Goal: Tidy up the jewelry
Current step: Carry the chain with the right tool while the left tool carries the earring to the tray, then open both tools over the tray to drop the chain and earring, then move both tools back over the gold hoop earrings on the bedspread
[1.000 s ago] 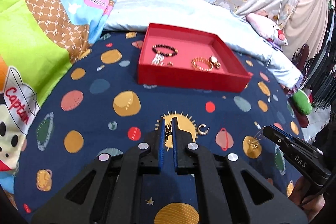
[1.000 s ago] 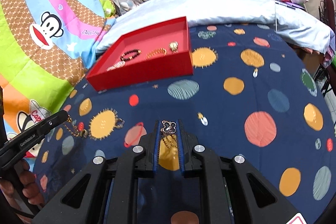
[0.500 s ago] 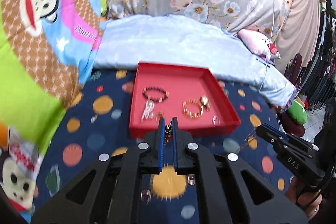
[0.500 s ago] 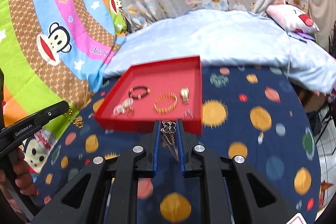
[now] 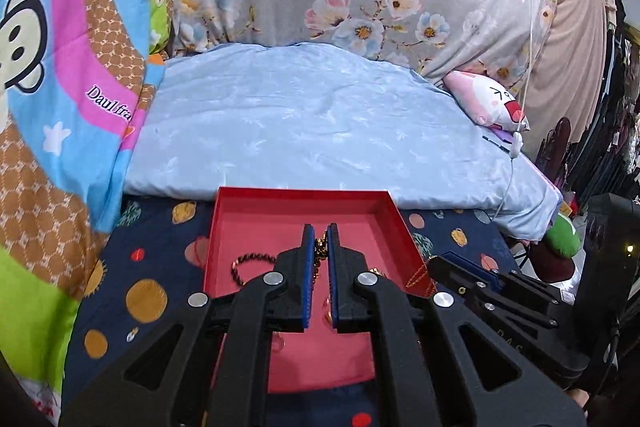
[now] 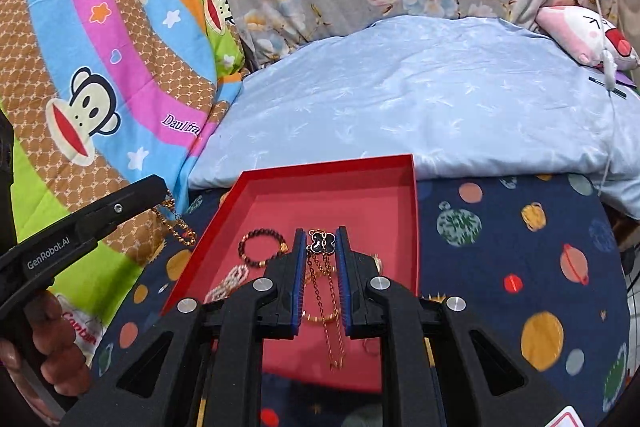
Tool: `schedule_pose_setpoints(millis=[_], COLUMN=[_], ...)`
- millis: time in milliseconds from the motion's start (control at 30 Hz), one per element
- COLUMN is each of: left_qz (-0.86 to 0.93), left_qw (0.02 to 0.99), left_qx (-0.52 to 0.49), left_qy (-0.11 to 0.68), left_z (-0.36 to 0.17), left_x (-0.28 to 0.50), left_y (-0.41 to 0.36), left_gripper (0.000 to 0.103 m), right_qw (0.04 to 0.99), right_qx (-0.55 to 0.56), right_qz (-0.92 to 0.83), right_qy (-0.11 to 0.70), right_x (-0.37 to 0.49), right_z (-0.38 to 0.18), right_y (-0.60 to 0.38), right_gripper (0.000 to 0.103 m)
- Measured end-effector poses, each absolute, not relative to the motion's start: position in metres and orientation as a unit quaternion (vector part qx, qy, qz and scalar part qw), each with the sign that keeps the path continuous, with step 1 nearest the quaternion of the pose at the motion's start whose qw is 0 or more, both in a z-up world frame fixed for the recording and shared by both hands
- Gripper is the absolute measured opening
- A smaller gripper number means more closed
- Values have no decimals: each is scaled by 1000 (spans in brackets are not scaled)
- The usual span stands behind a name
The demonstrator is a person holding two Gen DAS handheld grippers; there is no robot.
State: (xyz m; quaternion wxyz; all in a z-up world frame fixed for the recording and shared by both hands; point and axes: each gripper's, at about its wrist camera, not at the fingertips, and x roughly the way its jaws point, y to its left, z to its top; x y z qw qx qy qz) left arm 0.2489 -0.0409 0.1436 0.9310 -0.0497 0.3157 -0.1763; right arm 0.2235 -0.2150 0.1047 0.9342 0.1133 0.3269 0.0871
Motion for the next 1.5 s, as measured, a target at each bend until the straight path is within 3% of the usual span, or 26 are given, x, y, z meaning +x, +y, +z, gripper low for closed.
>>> schedule_pose_setpoints(millis=[600,667,733,933,1500], left_qz=[-166,-159,-152,-138,-123], left_qw=[921,923,923,929,926], left_qx=[-34,-41,-45,-46,-33], left_qy=[350,348,350,341,357], left_z=[108,107,106,110,93], left_x=[326,330,332,322,203], left_y=[-64,-61,-58,-47,-16], left_gripper=[6,10,28,43,52], right_qw=[926,928,930,933,929], right_qx=[86,83,84,102,138], right_qz=[84,81,79,82,86], right_qy=[359,355,349,336,331], right_x=[301,300,298,281,150], right_z=[78,79,82,90,79], right_y=[-198,-199,-199,-209,-221], right_gripper=[16,22,29,29,29])
